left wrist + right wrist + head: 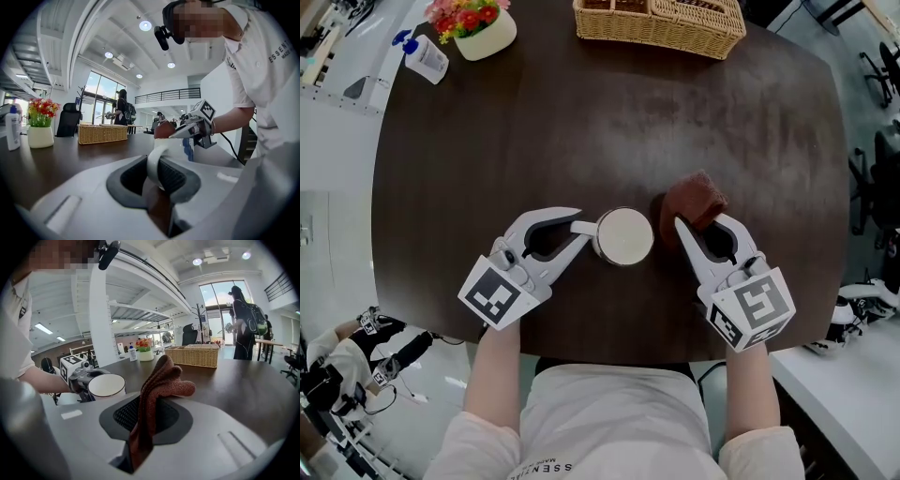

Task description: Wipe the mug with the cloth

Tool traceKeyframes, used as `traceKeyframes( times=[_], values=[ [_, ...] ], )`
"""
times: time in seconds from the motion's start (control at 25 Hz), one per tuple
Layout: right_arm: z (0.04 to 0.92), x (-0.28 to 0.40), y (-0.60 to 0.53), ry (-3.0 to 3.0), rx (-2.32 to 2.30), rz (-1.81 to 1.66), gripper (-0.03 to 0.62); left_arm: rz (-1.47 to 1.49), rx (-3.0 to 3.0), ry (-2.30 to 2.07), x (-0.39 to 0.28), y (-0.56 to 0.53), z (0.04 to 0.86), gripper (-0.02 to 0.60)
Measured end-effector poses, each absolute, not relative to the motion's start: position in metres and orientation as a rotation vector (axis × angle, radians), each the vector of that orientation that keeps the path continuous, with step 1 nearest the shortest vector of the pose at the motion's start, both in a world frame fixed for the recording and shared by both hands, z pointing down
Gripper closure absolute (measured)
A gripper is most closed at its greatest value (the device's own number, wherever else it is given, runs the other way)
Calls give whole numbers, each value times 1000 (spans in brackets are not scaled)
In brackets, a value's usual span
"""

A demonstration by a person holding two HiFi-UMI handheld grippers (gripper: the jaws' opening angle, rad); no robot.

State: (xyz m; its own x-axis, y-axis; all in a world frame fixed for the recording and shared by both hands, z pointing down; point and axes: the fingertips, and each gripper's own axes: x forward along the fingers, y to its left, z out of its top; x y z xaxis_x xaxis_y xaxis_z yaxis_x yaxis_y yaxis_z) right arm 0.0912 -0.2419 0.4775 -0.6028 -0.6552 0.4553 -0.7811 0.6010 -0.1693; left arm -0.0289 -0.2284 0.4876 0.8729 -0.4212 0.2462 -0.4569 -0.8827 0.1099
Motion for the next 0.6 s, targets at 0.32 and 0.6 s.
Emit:
traceKeyframes(
  times=[0.32,0.6],
  values=[
    [482,82,-233,-2466,1132,519,511,524,2864,-634,-39,-222,505,509],
    [479,74,-228,-2453,1132,534,511,552,2852,-642,-49,-212,511,494]
  ],
)
